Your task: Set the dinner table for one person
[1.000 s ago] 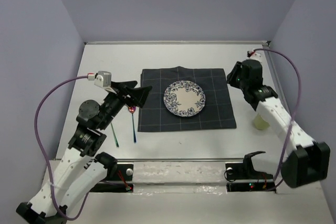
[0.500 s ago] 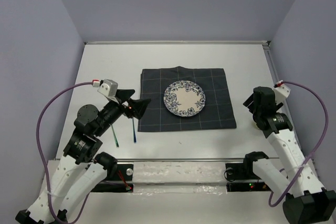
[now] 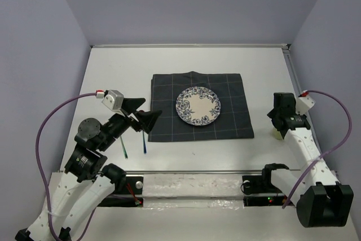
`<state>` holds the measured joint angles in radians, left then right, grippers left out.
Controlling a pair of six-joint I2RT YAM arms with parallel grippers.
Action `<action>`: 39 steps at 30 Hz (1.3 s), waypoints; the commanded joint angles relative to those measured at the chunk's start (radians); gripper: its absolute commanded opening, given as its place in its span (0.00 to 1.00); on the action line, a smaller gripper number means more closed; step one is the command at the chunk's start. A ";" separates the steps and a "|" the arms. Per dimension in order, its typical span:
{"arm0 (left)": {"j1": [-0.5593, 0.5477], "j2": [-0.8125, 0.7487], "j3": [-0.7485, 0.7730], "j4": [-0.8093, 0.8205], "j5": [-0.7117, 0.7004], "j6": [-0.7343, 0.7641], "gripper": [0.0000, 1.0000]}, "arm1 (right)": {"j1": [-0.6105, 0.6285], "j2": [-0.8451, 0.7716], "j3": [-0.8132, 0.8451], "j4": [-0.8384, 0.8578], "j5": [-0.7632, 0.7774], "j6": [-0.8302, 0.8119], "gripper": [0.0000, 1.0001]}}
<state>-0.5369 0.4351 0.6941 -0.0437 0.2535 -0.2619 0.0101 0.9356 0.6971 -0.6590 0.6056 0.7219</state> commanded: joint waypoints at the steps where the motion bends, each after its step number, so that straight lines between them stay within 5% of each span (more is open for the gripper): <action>1: -0.006 0.004 -0.005 0.027 0.024 0.018 0.99 | -0.022 0.047 -0.008 0.104 -0.001 -0.022 0.61; 8: -0.006 0.020 -0.005 0.027 0.023 0.020 0.99 | -0.042 0.144 0.008 0.194 -0.055 -0.052 0.36; 9: -0.005 0.022 -0.005 0.028 0.023 0.020 0.99 | -0.042 0.152 0.015 0.196 -0.052 -0.056 0.29; 10: -0.005 0.024 -0.005 0.027 0.024 0.018 0.99 | -0.042 0.157 0.022 0.196 -0.046 -0.064 0.11; 12: -0.003 0.028 -0.005 0.027 0.023 0.018 0.99 | -0.042 0.146 0.051 0.196 -0.035 -0.107 0.00; 18: 0.020 0.048 -0.004 0.034 0.033 0.020 0.99 | 0.058 0.132 0.215 0.297 -0.142 -0.301 0.00; 25: 0.064 0.085 -0.007 0.038 0.038 0.020 0.99 | 0.281 0.552 0.594 0.325 -0.210 -0.476 0.00; 28: 0.087 0.091 -0.007 0.036 0.038 0.016 0.99 | 0.291 0.740 0.739 0.337 -0.273 -0.518 0.00; 39: 0.118 0.106 -0.007 0.036 0.046 0.016 0.99 | 0.291 0.997 1.010 0.315 -0.343 -0.624 0.00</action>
<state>-0.4297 0.5350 0.6937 -0.0429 0.2749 -0.2588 0.3073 1.9522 1.6016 -0.3923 0.2657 0.1638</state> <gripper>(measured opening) 0.990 0.114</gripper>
